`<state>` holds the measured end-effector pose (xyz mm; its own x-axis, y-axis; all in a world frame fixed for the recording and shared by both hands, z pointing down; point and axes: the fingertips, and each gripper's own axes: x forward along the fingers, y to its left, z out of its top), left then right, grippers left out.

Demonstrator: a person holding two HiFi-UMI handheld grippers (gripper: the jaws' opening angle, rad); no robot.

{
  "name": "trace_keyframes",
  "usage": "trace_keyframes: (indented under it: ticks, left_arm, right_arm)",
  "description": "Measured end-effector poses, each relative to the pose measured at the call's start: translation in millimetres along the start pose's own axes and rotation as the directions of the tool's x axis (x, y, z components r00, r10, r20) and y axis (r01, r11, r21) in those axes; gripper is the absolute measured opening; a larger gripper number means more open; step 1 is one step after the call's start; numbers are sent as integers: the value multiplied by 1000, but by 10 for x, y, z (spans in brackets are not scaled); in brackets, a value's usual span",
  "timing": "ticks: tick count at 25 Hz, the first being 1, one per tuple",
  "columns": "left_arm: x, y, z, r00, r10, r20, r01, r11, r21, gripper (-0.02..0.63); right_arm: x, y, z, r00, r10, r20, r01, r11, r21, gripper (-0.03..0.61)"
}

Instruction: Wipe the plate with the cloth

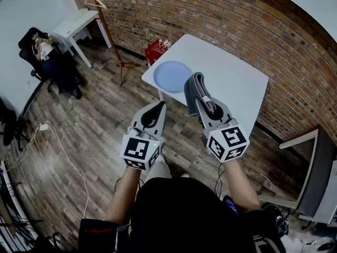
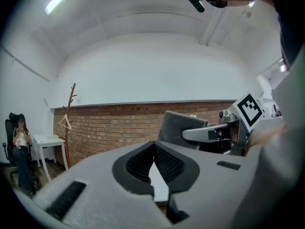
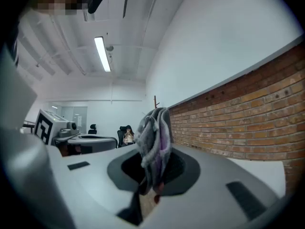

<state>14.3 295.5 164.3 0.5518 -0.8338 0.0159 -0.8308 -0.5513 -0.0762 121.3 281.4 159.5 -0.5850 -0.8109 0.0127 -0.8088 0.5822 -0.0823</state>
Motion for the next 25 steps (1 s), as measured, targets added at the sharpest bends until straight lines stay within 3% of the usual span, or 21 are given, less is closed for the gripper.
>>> trace_keyframes:
  ticks: [25]
  left_arm:
    - [37,-19,-121,1000,-2,-19,2,999,-34,17]
  right_arm:
    - [39,-92,-111,1000,4,-24,-3,999,42,49]
